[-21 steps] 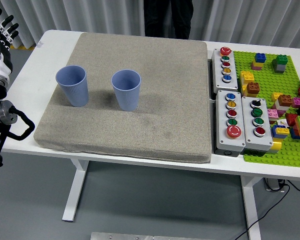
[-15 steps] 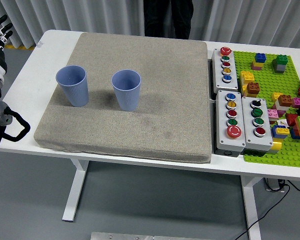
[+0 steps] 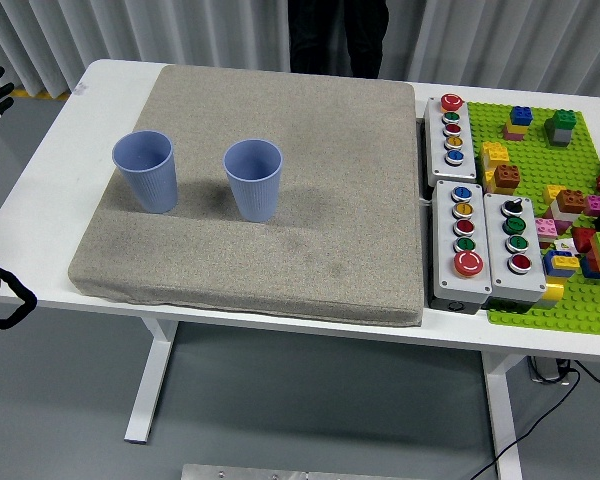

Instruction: Pick cup pour cup place

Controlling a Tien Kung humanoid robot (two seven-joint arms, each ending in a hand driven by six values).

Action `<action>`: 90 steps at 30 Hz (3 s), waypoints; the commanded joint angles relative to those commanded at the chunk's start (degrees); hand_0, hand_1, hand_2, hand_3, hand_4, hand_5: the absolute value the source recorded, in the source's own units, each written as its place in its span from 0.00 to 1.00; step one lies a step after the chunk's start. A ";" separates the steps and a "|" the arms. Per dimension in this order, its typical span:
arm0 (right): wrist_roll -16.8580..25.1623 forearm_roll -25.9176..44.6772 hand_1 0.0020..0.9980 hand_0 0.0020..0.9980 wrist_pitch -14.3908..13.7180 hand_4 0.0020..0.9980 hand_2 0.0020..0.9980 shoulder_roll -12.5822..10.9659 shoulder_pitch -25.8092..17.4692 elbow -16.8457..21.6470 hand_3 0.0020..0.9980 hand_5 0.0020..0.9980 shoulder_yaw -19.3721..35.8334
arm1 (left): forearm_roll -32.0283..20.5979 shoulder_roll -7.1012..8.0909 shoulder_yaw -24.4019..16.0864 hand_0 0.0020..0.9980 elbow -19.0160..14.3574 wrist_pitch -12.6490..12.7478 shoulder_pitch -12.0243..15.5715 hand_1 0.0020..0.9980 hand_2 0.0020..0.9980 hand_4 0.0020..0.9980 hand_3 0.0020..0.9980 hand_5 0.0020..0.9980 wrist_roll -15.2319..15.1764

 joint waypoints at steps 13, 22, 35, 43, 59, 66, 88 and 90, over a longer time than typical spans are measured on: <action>-0.06 -0.93 0.68 0.70 0.19 0.00 0.61 0.02 -0.36 0.00 0.60 0.14 0.25 | 3.62 -0.38 4.54 0.82 -6.78 0.87 6.51 0.81 0.85 0.90 0.93 0.94 -0.79; -0.10 -1.82 0.68 0.70 0.31 0.00 0.61 0.19 -0.86 0.00 0.60 0.14 0.62 | 7.57 -0.35 3.49 0.84 -5.37 -0.71 10.18 0.83 0.93 1.00 1.00 0.66 -1.85; -0.13 -2.11 0.68 0.69 0.39 0.00 0.61 0.26 -0.80 0.00 0.60 0.14 0.81 | 13.29 -0.85 6.30 0.92 -4.76 -4.15 12.35 0.90 1.00 0.94 1.00 0.34 0.50; -0.14 -1.78 0.68 0.69 0.34 0.00 0.61 0.39 -0.37 0.00 0.60 0.14 0.60 | 14.30 -2.29 9.14 0.93 -2.45 -3.46 11.48 0.91 1.00 0.94 1.00 0.34 0.48; -0.13 -0.62 0.68 0.69 0.25 0.00 0.61 0.55 -0.11 0.00 0.60 0.14 -0.16 | 16.39 -5.41 12.42 0.96 1.80 -2.65 7.89 0.92 1.00 0.93 1.00 0.31 0.22; -0.11 -0.17 0.68 0.69 0.15 0.00 0.61 0.63 0.10 0.00 0.60 0.15 -0.36 | 17.82 -7.18 12.52 0.98 4.91 -2.38 5.27 0.92 1.00 0.92 1.00 0.31 0.30; -0.08 0.68 0.68 0.69 -0.03 0.00 0.61 0.79 0.22 0.00 0.60 0.14 -0.71 | 19.03 -9.76 13.13 0.98 11.53 -1.87 -0.19 0.93 1.00 0.92 1.00 0.31 0.18; -0.09 0.72 0.68 0.69 -0.01 0.00 0.61 0.79 0.21 0.00 0.60 0.14 -0.80 | 19.35 -10.07 13.14 0.98 12.17 -1.72 -0.51 0.93 1.00 0.92 1.00 0.31 0.20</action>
